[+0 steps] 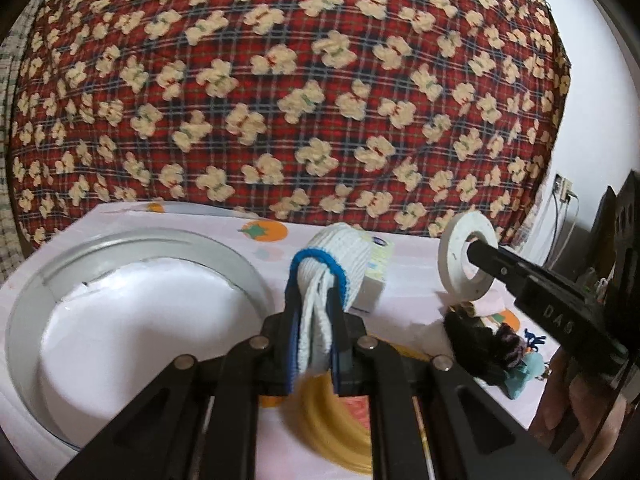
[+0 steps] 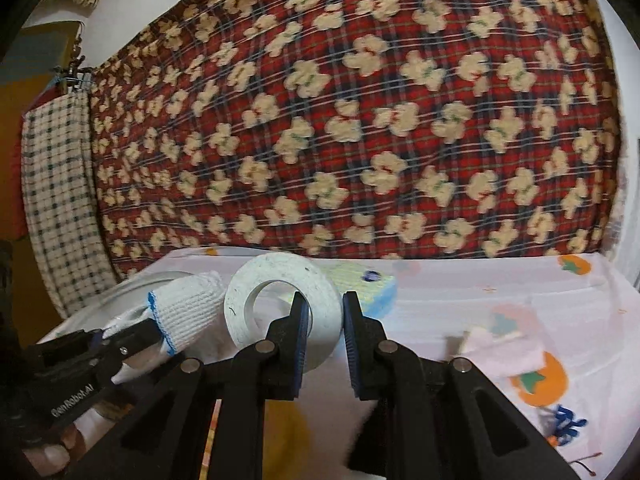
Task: Organize soft objects
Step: 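Carry the glove with the left tool while the right tool carries the tape roll over the tin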
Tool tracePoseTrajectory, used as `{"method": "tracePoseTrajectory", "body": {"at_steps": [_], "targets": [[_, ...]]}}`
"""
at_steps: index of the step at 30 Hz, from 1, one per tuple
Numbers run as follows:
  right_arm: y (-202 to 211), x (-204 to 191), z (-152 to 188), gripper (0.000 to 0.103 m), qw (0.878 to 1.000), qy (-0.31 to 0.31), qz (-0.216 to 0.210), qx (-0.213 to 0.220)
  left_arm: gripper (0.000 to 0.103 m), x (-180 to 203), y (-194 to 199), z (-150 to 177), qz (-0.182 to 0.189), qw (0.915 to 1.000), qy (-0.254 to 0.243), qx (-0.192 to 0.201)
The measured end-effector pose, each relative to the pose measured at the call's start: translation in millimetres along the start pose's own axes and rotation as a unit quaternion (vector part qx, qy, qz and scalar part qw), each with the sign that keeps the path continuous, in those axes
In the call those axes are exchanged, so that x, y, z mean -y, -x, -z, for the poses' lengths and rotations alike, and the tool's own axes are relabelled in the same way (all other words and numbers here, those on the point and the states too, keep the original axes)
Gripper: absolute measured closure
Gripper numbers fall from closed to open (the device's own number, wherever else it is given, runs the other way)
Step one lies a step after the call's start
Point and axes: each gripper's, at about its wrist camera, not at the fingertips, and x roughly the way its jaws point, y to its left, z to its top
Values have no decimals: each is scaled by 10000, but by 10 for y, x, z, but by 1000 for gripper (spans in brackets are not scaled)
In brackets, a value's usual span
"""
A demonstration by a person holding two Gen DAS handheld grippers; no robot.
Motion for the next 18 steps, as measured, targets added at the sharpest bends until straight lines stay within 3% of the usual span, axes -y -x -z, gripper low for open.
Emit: {"method": "tracePoseTrajectory", "body": {"at_steps": [8, 18], "targets": [[-279, -447, -284, 84, 9978, 14, -569, -340, 93, -479, 162, -172, -453, 9990, 67, 23], [-899, -1011, -308, 84, 9870, 104, -952, -1287, 93, -1132, 101, -335, -818, 9959, 188, -330]]}}
